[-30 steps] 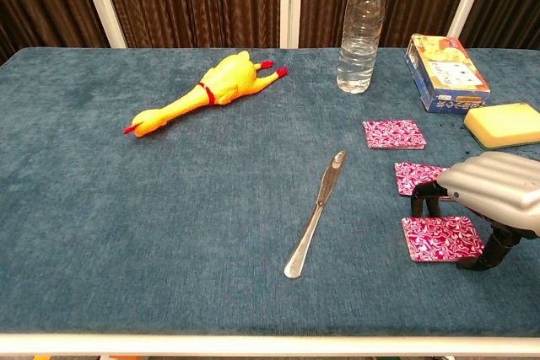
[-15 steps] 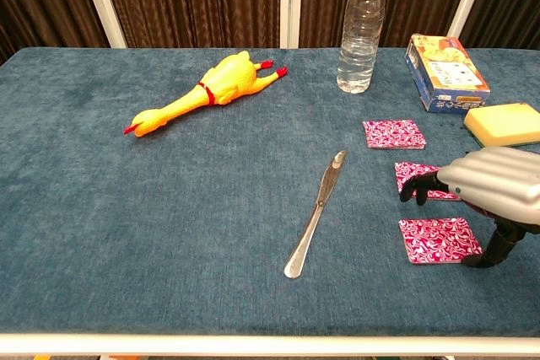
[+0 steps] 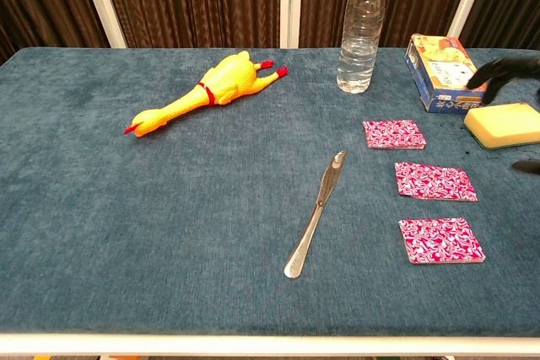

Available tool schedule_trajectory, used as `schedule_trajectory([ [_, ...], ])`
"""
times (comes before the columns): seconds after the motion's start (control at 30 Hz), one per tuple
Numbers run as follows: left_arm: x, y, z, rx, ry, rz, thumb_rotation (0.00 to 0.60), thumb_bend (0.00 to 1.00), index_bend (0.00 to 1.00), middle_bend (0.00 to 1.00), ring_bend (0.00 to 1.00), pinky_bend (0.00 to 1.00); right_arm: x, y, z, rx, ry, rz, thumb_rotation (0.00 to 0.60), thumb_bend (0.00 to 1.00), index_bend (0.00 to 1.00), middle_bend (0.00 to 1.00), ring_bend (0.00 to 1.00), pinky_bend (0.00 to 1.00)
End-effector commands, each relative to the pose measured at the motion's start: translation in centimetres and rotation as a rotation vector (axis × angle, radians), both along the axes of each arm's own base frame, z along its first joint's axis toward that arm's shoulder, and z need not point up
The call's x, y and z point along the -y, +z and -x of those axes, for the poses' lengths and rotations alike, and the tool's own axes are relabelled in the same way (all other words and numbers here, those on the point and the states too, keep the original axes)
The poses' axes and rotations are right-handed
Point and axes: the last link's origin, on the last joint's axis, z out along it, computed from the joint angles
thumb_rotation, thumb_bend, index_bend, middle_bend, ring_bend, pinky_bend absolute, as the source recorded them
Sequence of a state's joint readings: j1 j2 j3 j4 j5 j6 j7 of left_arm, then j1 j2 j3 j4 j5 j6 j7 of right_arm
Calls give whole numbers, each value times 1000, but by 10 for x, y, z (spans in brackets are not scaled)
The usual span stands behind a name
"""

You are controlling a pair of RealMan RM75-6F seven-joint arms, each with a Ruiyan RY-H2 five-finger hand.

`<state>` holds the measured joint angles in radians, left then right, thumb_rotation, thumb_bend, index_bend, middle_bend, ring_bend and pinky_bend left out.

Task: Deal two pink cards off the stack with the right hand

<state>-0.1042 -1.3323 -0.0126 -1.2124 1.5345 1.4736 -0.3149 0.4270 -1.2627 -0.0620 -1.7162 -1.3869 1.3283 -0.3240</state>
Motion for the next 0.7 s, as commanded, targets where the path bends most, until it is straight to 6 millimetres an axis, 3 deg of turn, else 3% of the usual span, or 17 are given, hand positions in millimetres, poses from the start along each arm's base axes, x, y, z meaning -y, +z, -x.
schedule_trajectory([
  [0.03,0,0,-1,0,-3,0,600,31,145,155,64,180,-2,39,51,-45,-38,124,600,66,76,96,98,102],
  [0.1,-1,-1,-2,-1,-6,0,600,30,145,154,64,180,-4,48,68,-87,-80,170,600,61,13,21,4,8],
  [0.33,1,-1,-4,-7,-6,-3,600,34,145,154,64,181,-10,60,98,-77,-122,271,600,69,0,0,0,0],
  [0.47,2,0,-6,-3,-9,-4,600,34,145,154,64,180,-14,62,106,-104,-153,312,600,157,0,0,0,0],
  [0.7,2,4,-8,-2,-17,-9,600,34,145,154,64,180,-16,58,108,-90,-178,312,600,165,0,0,0,0],
])
